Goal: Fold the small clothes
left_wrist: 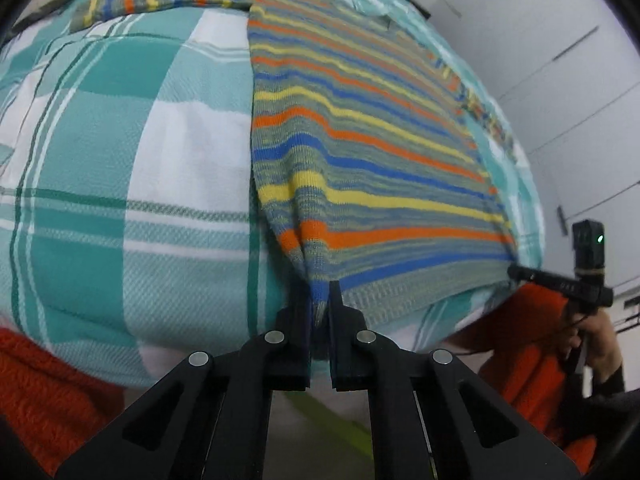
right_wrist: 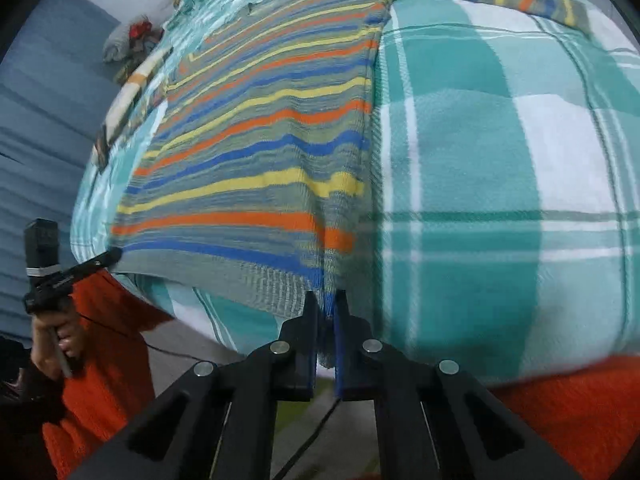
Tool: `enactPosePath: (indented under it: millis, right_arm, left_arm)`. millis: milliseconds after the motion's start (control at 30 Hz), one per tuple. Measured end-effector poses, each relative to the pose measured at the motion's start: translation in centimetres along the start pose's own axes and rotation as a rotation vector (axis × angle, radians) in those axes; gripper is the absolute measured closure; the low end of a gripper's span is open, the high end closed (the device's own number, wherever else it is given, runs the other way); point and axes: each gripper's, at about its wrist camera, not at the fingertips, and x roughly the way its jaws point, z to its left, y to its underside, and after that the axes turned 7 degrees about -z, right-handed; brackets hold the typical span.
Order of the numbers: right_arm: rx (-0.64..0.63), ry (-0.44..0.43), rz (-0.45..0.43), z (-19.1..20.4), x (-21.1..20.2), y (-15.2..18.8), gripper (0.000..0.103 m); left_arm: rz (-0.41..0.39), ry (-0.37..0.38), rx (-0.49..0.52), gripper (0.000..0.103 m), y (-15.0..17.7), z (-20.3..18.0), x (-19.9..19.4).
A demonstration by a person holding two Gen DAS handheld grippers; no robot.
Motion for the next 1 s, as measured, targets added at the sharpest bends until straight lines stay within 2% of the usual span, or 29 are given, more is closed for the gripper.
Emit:
enactPosePath:
  millis: [167, 267, 300, 333, 367, 400, 467, 533, 600, 633, 733, 800, 933, 1000]
  right_arm:
    - [0.013, 0.073, 0.057, -0.5, 3.4, -0.3, 0.097]
    - [-0.028, 0.121, 0.047, 0.5, 3.6, -0.2, 0.096]
    - [-0.037, 0.136, 0.042, 0.7, 3.6, -0.2, 0.091]
    - [-0.044, 0.153, 0.035, 1.0, 3.5, -0.2, 0.074]
    - [-0.045, 0.17, 0.032, 1.2, 3.3, -0.1, 0.064]
    - [-0.043, 0.178, 0.028, 1.1, 3.0, 0.1, 0.05]
    - [-0.04, 0.203, -0.015, 1.1, 1.7, 0.1, 0.048]
    - [-0.041, 0.234, -0.086, 1.5, -0.2, 0.0, 0.048]
    - [-0.053, 0.268, -0.16, 2.0, -1.9, -0.5, 0.048]
    - [-0.067, 0.273, -0.204, 2.6, -2.6, -0.9, 0.047]
    - [-0.113, 0.23, -0.303, 5.4, -3.1, -3.1, 0.037]
    - [-0.143, 0.197, -0.334, 6.6, -2.6, -4.0, 0.036]
    - [-0.234, 0.171, -0.376, 9.8, 1.1, -5.2, 0.03]
    - [-0.284, 0.199, -0.359, 10.0, 3.7, -5.3, 0.024]
  left_arm:
    - [0.052, -0.081, 0.021, 0.099, 0.4, -0.4, 3.1]
    - [0.039, -0.128, 0.058, 0.088, 0.5, -1.1, 2.8]
    - [0.036, -0.159, 0.075, 0.08, 0.6, -1.1, 2.5]
    - [0.03, -0.188, 0.084, 0.064, 0.8, -1.1, 2.1]
    - [0.018, -0.221, 0.094, 0.055, 1.1, -1.2, 1.5]
    - [-0.004, -0.247, 0.099, 0.046, 1.3, -1.2, 0.7]
    - [-0.079, -0.304, 0.095, 0.041, 1.3, -1.6, -1.6]
    - [-0.166, -0.343, 0.101, 0.031, 0.8, -2.3, -3.9]
    - [-0.237, -0.351, 0.125, 0.024, 0.1, -3.3, -5.1]
    - [-0.281, -0.332, 0.148, 0.02, -0.8, -4.3, -5.5]
    - [-0.316, -0.266, 0.19, 0.015, -2.9, -6.1, -4.8]
    - [-0.343, -0.233, 0.229, 0.015, -4.2, -7.6, -2.7]
    - [-0.296, -0.209, 0.222, 0.015, -4.8, -8.2, 2.3]
    - [-0.256, -0.248, 0.216, 0.016, -3.7, -7.4, 4.9]
